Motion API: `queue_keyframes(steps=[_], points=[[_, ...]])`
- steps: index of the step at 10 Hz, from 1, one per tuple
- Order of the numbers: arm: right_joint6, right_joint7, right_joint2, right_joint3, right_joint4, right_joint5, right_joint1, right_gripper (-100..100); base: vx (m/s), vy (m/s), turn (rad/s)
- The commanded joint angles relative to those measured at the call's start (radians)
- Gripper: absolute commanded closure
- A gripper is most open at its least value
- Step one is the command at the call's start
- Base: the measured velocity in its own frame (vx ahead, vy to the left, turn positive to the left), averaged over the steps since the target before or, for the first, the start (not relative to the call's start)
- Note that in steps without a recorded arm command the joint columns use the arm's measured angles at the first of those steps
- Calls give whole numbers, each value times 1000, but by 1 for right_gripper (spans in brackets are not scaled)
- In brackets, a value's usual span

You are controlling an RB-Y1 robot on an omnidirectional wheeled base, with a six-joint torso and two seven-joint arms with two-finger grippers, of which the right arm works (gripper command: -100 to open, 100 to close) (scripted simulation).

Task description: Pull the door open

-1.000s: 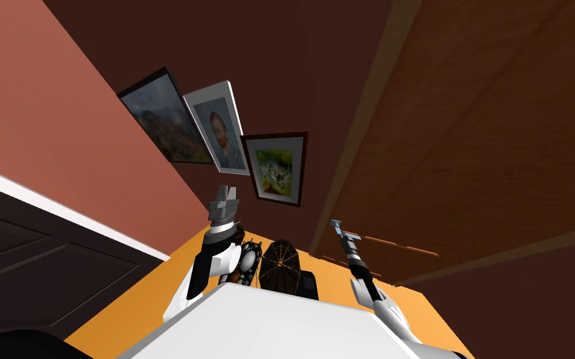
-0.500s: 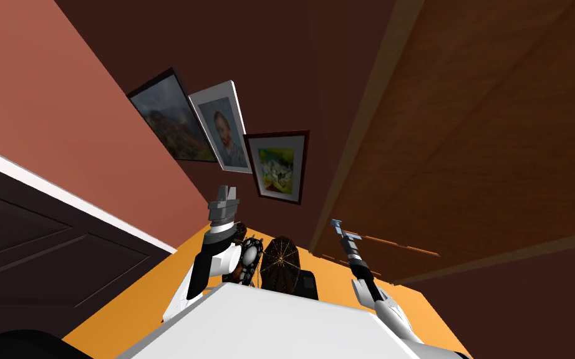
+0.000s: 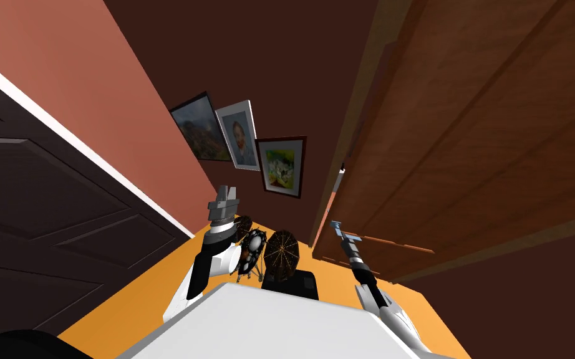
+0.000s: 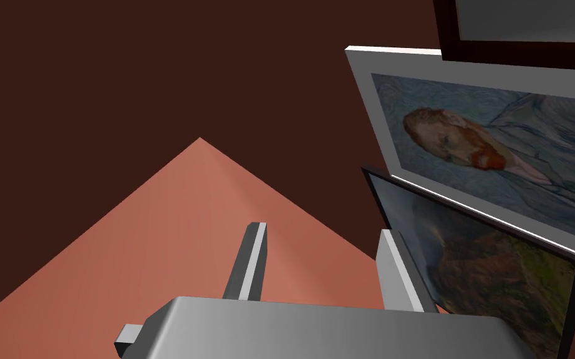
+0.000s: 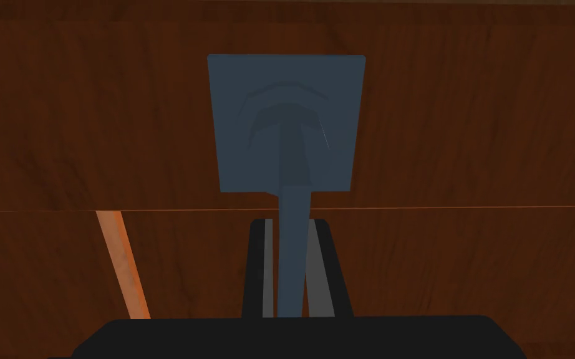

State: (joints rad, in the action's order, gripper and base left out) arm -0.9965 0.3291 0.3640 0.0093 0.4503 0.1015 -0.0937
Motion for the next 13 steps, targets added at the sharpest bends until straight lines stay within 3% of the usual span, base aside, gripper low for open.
queue_keyframes(steps=[1, 4, 7, 11, 12, 13], points=[[-15, 19, 8, 4, 2, -18, 6, 100, -207, -65, 127], [-22, 31, 12, 7, -1, -31, 7, 100, -181, -55, 79], [-90, 78, 46, 39, -9, -52, 48, 100, -222, -55, 142], [-159, 125, 84, 69, -14, -72, 89, 100, -218, -75, 131], [-153, 116, 75, 66, -35, -70, 70, 100, -94, -13, 10], [-186, 127, 85, 72, -45, -72, 90, 100, -147, -70, 225]])
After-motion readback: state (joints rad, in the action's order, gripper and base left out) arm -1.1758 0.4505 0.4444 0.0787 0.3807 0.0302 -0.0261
